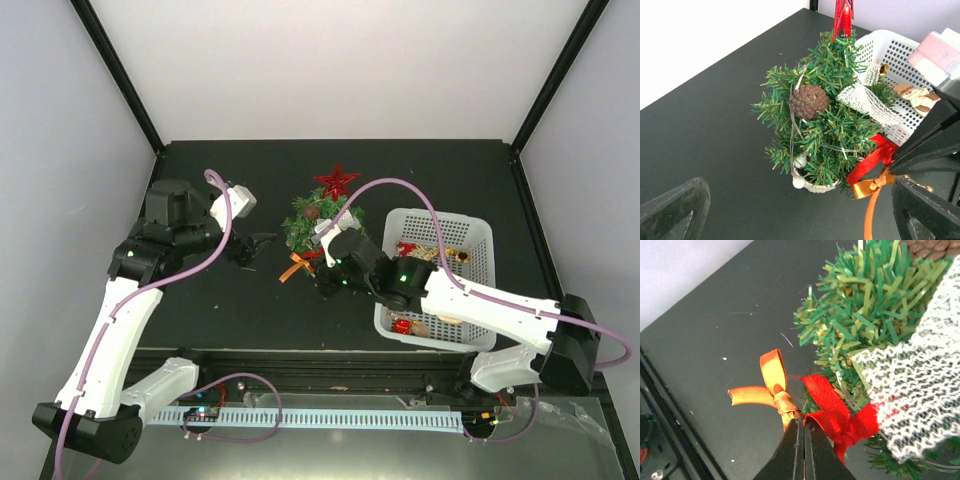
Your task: Decorate the small christmas tree
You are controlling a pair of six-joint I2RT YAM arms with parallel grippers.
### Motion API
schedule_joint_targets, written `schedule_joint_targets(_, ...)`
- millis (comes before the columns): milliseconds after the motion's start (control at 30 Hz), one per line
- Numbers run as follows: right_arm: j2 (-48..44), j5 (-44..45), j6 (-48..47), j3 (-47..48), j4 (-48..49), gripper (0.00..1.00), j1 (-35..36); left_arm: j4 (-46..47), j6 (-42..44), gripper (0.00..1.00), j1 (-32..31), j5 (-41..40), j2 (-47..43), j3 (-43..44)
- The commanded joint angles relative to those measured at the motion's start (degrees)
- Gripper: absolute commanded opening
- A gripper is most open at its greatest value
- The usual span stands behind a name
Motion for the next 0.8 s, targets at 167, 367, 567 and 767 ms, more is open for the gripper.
schedule_joint_targets(167, 1.73, 6.56, 0.76, -1.70, 4.47, 0.01, -0.58, 1.70, -0.77, 0.99, 0.92, 0.22, -1.41, -0.57)
schedule_joint_targets(367, 2.02, 9.85, 1.85, -1.41, 5.00, 0.01, -0.89, 2.04, -1.11, 0.99, 1.44, 0.67, -1.91, -1.01)
schedule_joint_targets(567, 3.42, 10.79, 2.33, -0.85, 4.45, 0.01, -1.02, 2.00, -1.25, 0.99, 1.72, 0.94, -2.05, -1.02)
schedule_joint_targets(767, 4.61, 10.52, 3.32, -1.03, 4.45, 0.01, -1.12, 2.00, -1.29, 0.99, 1.81, 1.07, -2.14, -1.18)
